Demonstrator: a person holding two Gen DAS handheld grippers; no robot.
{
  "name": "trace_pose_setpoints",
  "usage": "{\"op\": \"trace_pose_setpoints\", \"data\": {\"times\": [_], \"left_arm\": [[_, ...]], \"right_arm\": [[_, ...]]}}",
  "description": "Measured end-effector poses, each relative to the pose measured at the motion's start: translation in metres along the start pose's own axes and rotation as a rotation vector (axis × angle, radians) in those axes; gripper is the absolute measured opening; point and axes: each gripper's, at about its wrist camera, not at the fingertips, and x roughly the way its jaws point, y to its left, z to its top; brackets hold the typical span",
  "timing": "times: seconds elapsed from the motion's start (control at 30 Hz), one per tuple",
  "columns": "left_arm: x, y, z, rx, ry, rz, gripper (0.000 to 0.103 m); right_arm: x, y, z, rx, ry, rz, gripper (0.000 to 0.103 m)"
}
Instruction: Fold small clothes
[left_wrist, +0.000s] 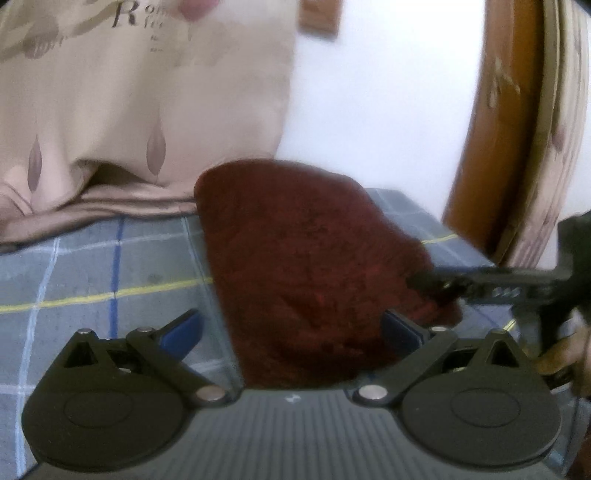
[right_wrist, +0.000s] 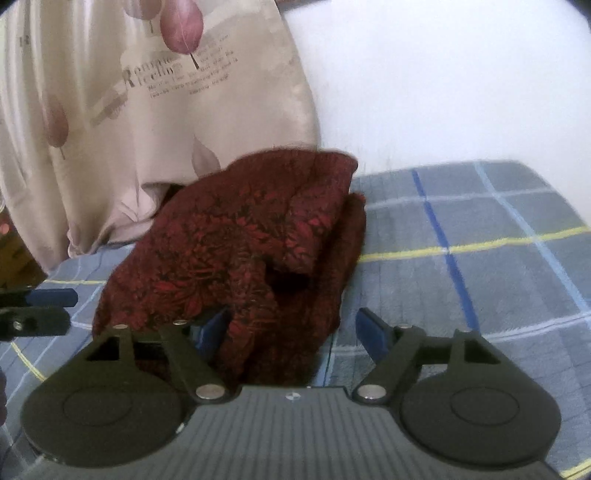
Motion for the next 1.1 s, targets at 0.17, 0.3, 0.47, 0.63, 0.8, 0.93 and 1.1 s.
{"op": "trace_pose_setpoints", "data": {"times": [0.17, 0.3, 0.47, 0.63, 0.8, 0.93, 1.1], "left_arm": [[-0.001, -0.004, 0.003, 0.048, -0.005, 0.026, 0.103], [0.001, -0.002, 0.005, 0.068, -0.005, 0.044, 0.103], [0.005, 0.000, 0.007, 0.090, 0.001, 0.058, 0.103], [0.011, 0.002, 0.008, 0.112, 0.002, 0.076, 0.103], [0.018, 0.034, 0.018, -0.001, -0.033, -0.002, 0.103], [0.051, 0.084, 0.029, -0.184, 0.011, -0.182, 0.103], [0.103, 0.118, 0.033, -0.321, 0.082, -0.331, 0.103]], "right_arm": [[-0.014, 0.011, 0.008, -0.008, -0.032, -0.004, 0.090], [-0.019, 0.014, 0.018, -0.001, -0.061, -0.001, 0.097], [-0.018, 0.007, 0.030, 0.062, -0.083, 0.009, 0.102], [-0.004, 0.000, 0.034, 0.102, -0.066, 0.005, 0.103], [0.015, -0.011, 0.038, 0.144, -0.040, -0.012, 0.103], [0.030, -0.028, 0.042, 0.211, 0.004, 0.014, 0.103], [0.053, -0.043, 0.045, 0.262, 0.034, 0.047, 0.103]]}}
